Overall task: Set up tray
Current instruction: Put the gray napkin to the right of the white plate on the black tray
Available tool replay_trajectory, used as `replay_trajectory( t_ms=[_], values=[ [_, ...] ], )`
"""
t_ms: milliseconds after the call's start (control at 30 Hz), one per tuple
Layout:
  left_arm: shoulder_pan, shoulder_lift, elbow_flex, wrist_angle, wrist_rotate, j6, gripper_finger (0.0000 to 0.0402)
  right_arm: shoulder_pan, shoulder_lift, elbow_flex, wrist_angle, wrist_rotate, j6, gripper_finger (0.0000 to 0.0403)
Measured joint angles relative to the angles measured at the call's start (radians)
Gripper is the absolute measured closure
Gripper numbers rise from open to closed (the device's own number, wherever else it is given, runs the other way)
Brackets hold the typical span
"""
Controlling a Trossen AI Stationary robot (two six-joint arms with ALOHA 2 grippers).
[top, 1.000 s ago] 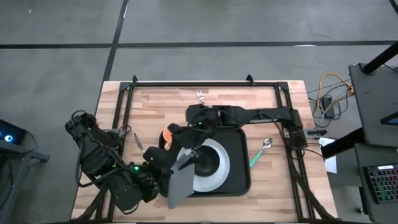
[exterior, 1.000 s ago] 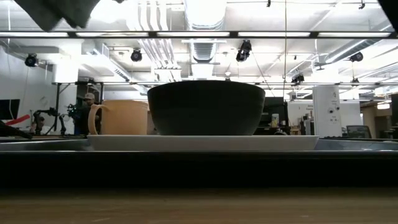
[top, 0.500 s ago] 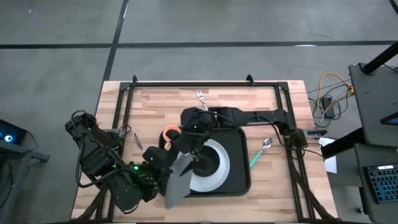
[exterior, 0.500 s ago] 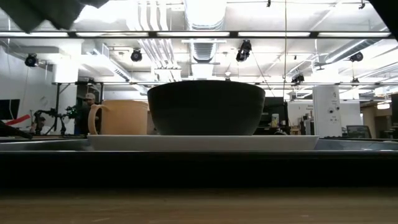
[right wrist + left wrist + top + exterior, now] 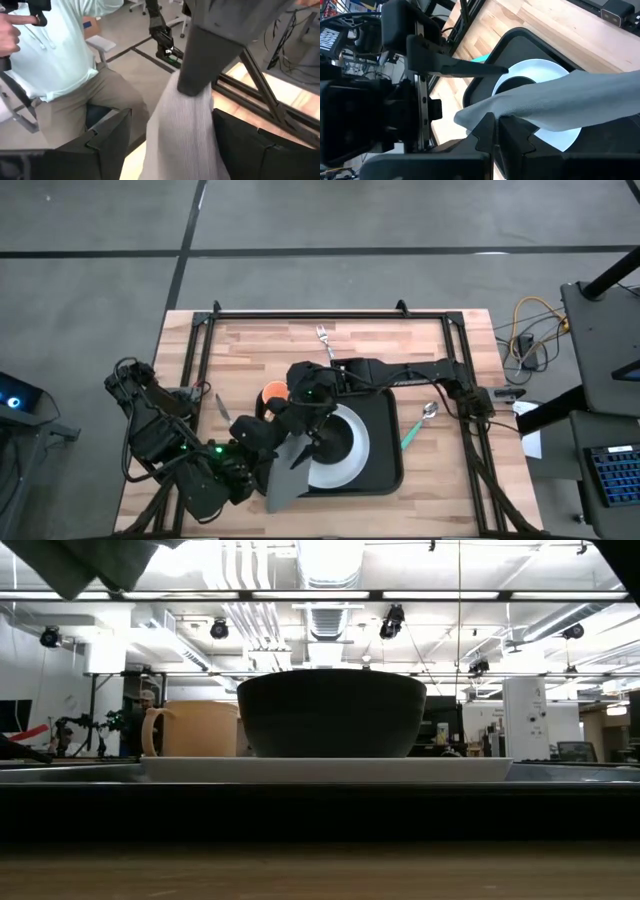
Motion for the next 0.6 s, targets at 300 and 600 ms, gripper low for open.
replay_trajectory(
  t_ms=[300,600],
  values=[
    [0.0,0.0,0.001,0.004,0.0,0.011,0.0402,0.002,0.0,-0.01,-0.046,0.0,-0.042,0.0282],
    [0.0,0.0,0.001,0.008,0.0,-0.007,0.0402,0.008,-0.002,-0.01,-0.07,0.038,-0.099,0.0393]
  ],
)
